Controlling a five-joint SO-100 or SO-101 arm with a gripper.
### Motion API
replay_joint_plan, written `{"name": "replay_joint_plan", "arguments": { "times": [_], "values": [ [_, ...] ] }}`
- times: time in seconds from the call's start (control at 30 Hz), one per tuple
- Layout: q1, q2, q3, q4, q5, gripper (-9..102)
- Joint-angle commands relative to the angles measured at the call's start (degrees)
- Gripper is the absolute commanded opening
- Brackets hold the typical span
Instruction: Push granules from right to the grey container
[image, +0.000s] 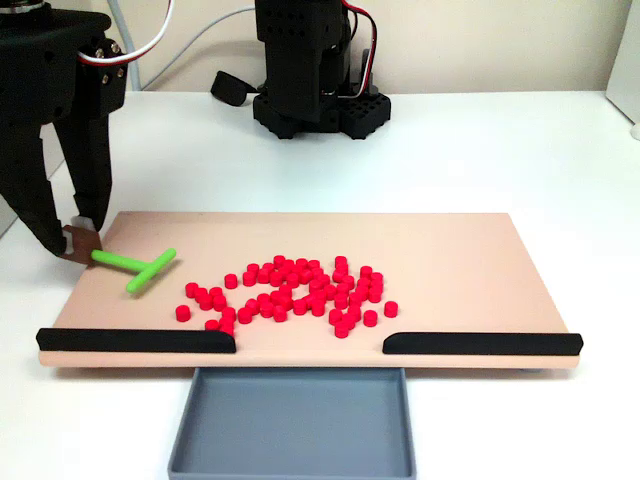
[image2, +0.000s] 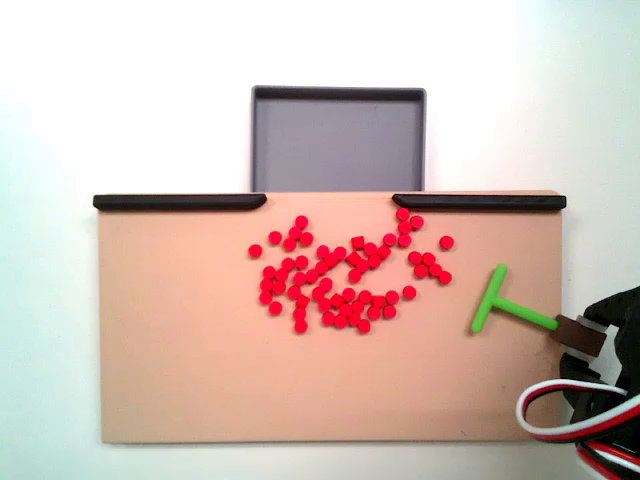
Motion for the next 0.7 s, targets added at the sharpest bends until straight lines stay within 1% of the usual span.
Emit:
{"name": "replay_joint_plan", "arguments": {
  "times": [0.0, 0.67],
  "values": [
    [-0.35, 0.09, -3.16, 0.18, -9.23, 0],
    [-1.93, -3.52, -6.94, 0.18, -9.23, 0]
  ]
}}
